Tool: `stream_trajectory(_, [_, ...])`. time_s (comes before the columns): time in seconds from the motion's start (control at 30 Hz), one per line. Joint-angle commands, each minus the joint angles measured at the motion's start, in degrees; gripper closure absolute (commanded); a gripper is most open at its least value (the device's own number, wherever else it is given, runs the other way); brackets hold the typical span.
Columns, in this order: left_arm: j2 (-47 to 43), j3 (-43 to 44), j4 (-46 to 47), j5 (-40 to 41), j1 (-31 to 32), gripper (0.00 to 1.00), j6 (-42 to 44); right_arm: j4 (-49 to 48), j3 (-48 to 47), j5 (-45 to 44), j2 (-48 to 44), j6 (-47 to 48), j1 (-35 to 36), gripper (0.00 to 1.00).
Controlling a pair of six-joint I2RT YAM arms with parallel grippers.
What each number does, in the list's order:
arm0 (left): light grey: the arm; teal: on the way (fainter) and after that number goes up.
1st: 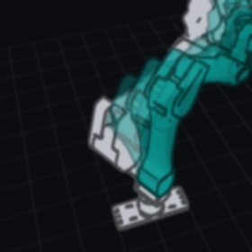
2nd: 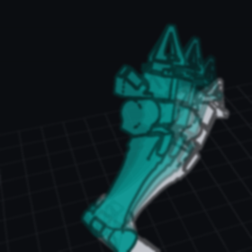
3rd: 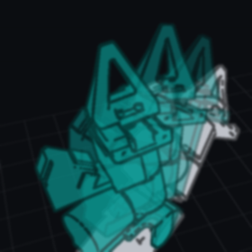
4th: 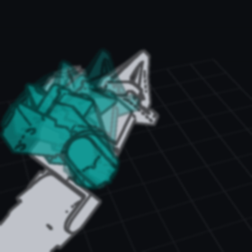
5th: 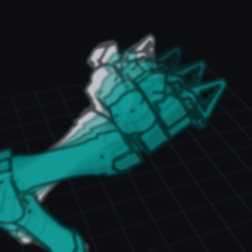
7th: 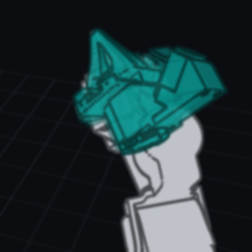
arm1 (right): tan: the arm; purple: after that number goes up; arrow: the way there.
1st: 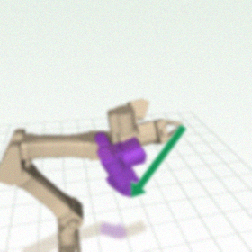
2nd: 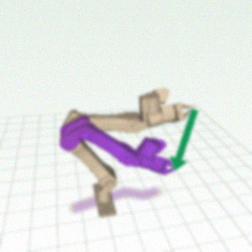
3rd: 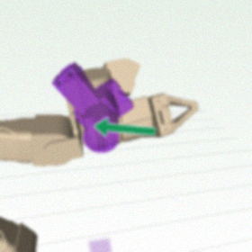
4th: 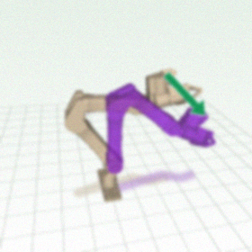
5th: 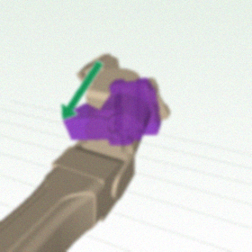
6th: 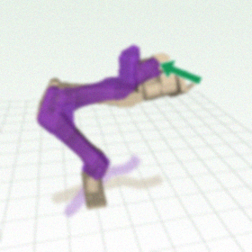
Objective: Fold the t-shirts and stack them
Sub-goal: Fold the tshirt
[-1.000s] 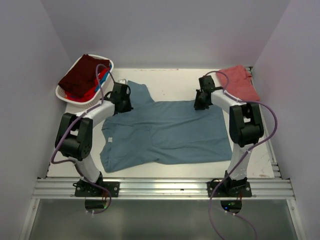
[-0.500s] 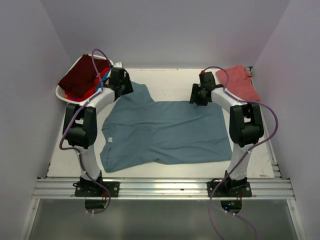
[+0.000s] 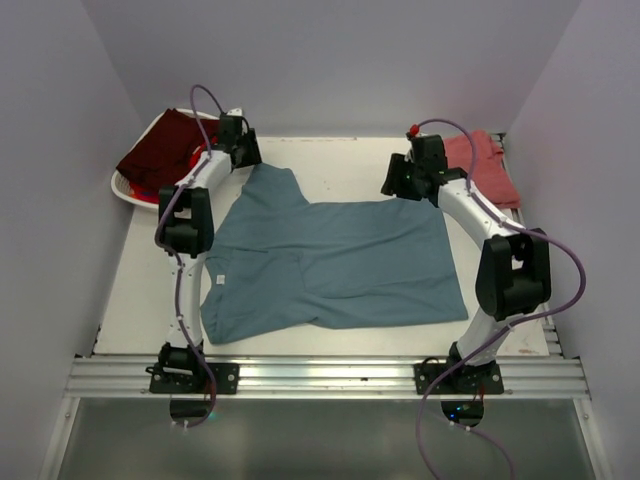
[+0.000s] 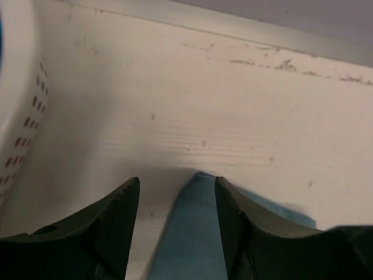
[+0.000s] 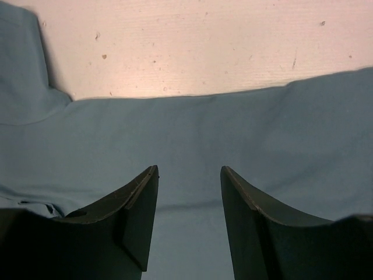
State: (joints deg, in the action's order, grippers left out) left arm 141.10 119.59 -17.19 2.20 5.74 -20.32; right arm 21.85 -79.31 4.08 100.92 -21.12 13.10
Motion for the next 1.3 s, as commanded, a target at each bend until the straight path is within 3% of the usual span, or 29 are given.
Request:
stream_trajectory(0.0, [0.4, 2.76, -1.53, -3.86, -0.38, 0.41, 2.91, -1.28, 1.43, 0.67, -3.89, 1.17, 0.08, 0.5])
stream_trajectory(0.47, [2.33, -1.82, 0.4, -7.03, -1.08, 0.44, 4.94, -1.1, 3.55, 0.32, -3.98, 0.82, 0.08, 0.55])
stream_trajectory(0.57, [3.3, -2.26, 1.46, -8.78, -1.43, 0.46, 4.41, -1.1, 3.46, 0.23, -3.63, 0.82, 0.08, 0.64])
stream_trajectory(0.7, [3.31, -2.96, 4.0, -13.0, -1.87, 0.62, 4.32, -1.02, 3.37, -0.21, -2.67, 0.91, 0.08, 0.92])
stream_trajectory(0.73, [3.13, -3.05, 4.44, -13.27, -1.87, 0.7, 4.32, -0.93, 3.11, -0.82, -2.31, 0.91, 0.17, 0.96])
stream_trajectory(0.77, [2.7, -3.4, 4.71, -14.05, -1.87, 0.88, 4.32, -0.49, 3.02, -1.0, -1.79, 1.0, 0.17, 1.0])
stream_trajectory(0.83, [1.64, -4.71, 6.98, -15.02, -1.87, 0.99, 4.32, -0.4, 2.76, -1.09, -1.35, 1.08, 0.17, 1.0])
stream_trajectory(1.27, [-11.54, -10.6, 12.97, -14.86, -2.05, 1.0, 3.44, -1.54, 1.97, -5.12, 2.87, 0.73, 0.08, 1.0])
